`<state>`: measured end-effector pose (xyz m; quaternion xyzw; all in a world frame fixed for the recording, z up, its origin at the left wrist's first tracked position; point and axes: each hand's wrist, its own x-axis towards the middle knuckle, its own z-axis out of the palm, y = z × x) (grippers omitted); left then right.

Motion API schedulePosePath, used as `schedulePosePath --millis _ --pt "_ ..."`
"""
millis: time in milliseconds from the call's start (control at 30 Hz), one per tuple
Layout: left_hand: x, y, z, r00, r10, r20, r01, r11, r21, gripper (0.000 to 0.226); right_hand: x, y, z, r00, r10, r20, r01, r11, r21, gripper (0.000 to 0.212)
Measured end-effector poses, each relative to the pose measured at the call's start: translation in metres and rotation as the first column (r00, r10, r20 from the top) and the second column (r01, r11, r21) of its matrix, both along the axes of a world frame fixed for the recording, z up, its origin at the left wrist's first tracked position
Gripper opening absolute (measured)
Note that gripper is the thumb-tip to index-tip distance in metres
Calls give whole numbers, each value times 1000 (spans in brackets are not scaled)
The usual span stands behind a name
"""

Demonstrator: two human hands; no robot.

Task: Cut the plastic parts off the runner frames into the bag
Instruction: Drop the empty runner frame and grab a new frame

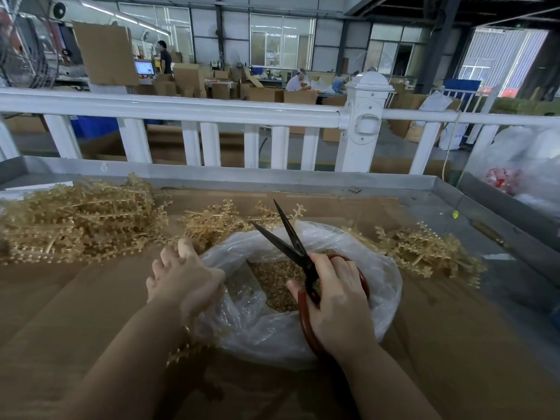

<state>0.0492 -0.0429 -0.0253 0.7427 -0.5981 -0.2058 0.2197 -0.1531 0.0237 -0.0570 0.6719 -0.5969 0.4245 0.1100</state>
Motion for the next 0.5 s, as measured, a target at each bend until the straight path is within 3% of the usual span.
schedulePosePath --millis 167,367,500 --pt "-3 -1 -4 995 6 -99 -3 1000 22 75 0 0 0 1000 -7 -14 8 1000 29 41" --pt "-1 -7 1 986 44 -162 -56 996 -69 27 1 -2 -1 998 -48 -50 54 990 134 41" --pt "4 -12 -1 971 74 -227 -102 988 -116 24 2 -2 -1 997 -50 -56 58 987 150 41"
